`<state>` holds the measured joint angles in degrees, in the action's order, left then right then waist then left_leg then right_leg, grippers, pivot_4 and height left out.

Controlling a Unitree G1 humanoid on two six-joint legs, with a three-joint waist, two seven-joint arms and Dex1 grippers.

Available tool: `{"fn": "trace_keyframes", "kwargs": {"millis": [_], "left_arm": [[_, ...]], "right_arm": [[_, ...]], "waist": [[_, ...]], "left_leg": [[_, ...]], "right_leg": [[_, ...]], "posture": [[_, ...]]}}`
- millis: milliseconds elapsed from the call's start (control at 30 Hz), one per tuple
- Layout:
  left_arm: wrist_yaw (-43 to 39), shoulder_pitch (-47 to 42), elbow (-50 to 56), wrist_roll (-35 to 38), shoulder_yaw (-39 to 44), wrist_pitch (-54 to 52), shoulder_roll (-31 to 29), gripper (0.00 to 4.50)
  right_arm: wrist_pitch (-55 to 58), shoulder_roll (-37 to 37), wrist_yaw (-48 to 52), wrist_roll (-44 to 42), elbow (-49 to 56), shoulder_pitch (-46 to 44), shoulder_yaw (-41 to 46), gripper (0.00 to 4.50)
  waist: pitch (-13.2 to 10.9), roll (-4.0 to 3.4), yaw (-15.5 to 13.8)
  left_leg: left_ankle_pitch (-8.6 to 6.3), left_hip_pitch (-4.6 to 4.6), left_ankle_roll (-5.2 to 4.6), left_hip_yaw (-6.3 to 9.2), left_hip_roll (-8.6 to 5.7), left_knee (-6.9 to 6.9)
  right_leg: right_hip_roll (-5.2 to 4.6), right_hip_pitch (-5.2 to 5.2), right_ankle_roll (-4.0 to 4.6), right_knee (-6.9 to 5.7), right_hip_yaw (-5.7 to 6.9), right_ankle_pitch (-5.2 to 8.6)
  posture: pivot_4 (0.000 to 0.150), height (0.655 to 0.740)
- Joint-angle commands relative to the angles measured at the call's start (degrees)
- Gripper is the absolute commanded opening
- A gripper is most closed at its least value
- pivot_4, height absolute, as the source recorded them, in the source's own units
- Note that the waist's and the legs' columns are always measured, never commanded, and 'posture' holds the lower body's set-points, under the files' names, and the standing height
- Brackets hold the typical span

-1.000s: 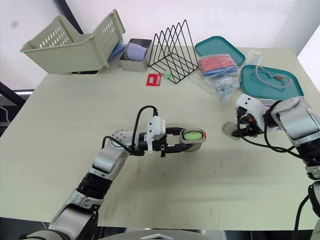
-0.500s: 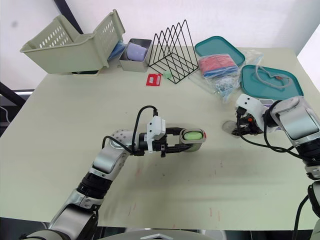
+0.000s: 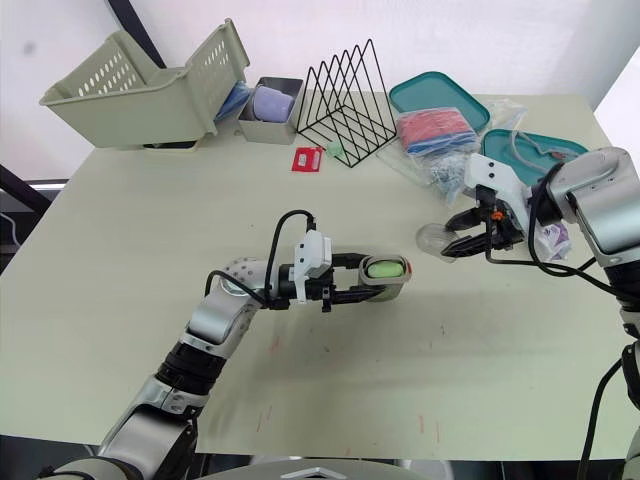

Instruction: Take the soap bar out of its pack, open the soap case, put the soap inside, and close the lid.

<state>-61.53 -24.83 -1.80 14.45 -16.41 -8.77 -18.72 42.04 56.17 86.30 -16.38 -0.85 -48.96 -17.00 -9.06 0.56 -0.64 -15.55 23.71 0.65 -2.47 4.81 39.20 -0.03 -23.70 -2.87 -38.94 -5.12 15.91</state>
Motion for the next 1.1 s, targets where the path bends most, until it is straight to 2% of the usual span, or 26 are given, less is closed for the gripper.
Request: {"fn": "trace_keyframes", "kwargs": {"millis": [33, 500, 1100], "left_arm": [[0.0, -1.0, 0.2, -0.5, -0.3, 1.4, 0.4, 1.97], [0.4, -0.5, 0.5, -1.0, -0.3, 1.2, 0.6, 1.97], [0.9, -0.3, 0.9, -1.3, -0.4, 1.1, 1.0, 1.97]], "right_arm": [[-0.9, -0.6, 1.7, -1.7, 3.4, -1.2, 1.2, 1.83], [-2.0, -5.4, 1.0, -2.3, 7.9, -0.2, -1.2, 1.83], [-1.0, -7.8, 0.3, 0.0, 11.5, -0.1, -4.9, 1.83]], "waist": [[0.0, 0.0, 0.0], [0.0, 0.0, 0.0], [0.0, -0.02, 0.0]], "left_leg": [[0.0, 0.0, 0.0, 0.0, 0.0, 0.0], [0.0, 0.01, 0.0, 0.01, 0.0, 0.01], [0.0, -0.02, 0.0, 0.02, 0.0, 0.01]], "right_leg": [[0.0, 0.0, 0.0, 0.0, 0.0, 0.0], [0.0, 0.0, 0.0, -0.02, 0.01, 0.0], [0.0, 0.03, 0.0, -0.02, 0.02, 0.0]], "posture": [[0.15, 0.74], [0.15, 0.74], [0.15, 0.74]]}}
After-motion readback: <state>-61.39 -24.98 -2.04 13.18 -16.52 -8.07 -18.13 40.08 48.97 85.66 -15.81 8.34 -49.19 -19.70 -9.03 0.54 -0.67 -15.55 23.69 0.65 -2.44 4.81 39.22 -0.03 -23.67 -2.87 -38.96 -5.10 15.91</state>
